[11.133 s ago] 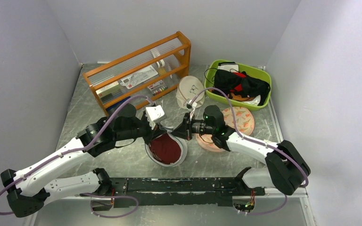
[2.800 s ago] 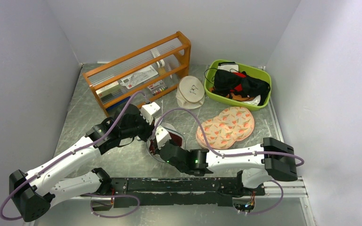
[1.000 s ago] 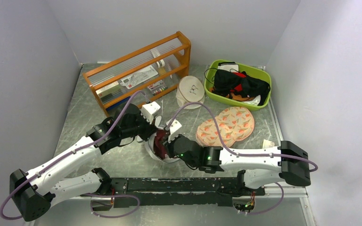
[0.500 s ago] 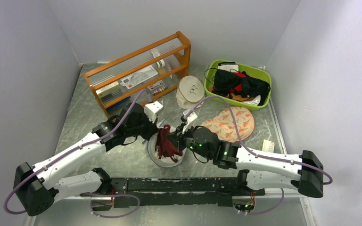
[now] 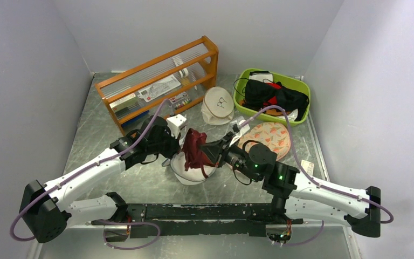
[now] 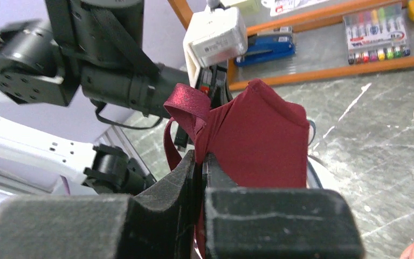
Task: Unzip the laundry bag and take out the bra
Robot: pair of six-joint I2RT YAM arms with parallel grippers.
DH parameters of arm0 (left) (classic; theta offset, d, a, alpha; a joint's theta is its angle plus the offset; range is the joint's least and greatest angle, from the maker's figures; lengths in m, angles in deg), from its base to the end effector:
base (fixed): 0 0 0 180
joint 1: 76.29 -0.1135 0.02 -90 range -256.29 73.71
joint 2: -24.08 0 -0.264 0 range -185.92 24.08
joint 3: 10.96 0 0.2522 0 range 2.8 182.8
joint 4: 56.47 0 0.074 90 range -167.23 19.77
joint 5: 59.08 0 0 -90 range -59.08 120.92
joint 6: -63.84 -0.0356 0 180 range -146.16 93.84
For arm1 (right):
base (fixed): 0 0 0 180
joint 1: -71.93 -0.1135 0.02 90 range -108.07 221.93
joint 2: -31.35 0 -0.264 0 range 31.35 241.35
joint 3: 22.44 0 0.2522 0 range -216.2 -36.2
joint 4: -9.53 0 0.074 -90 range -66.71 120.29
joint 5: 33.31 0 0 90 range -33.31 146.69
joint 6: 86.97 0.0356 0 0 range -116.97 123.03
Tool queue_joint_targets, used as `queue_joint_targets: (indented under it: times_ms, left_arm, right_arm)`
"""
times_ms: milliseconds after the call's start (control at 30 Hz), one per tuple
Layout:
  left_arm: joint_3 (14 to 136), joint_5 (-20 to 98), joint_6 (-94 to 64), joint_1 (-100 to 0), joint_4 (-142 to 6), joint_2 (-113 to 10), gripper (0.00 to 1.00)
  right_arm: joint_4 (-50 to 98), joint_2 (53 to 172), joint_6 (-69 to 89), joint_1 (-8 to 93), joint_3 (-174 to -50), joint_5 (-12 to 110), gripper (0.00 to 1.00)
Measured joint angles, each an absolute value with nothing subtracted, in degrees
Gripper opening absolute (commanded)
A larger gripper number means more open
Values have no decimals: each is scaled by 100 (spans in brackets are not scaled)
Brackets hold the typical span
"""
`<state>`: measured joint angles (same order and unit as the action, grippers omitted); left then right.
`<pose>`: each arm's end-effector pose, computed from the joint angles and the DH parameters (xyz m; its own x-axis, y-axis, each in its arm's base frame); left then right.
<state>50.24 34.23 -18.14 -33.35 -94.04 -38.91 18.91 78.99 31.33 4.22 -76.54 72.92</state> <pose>0.1720 -0.1629 0.2714 -0.5592 0.3301 -0.7605 0.6410 0.7539 -0.1441 0.0854 0.1820 0.3314 -0.3880 0.2536 -0.8861 -0.6798 0.5704 0.4609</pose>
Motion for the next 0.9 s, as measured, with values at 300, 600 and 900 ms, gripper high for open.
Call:
queue_joint_targets:
  times_ms: [300, 600, 900]
  left_arm:
    - [5024, 3478, -1814, -3377, -9406, -3893, 7]
    - [5026, 3476, -1817, -3377, -9409, -3886, 26]
    - [5026, 3467, -1836, -3383, -9428, -3654, 54]
  right_arm:
    - [2105, 7816, 3218, 446, -7814, 7571, 0]
    - [2907, 7499, 3098, 449, -8294, 8402, 0]
    - [3698, 7593, 2855, 449, -8646, 9558, 0]
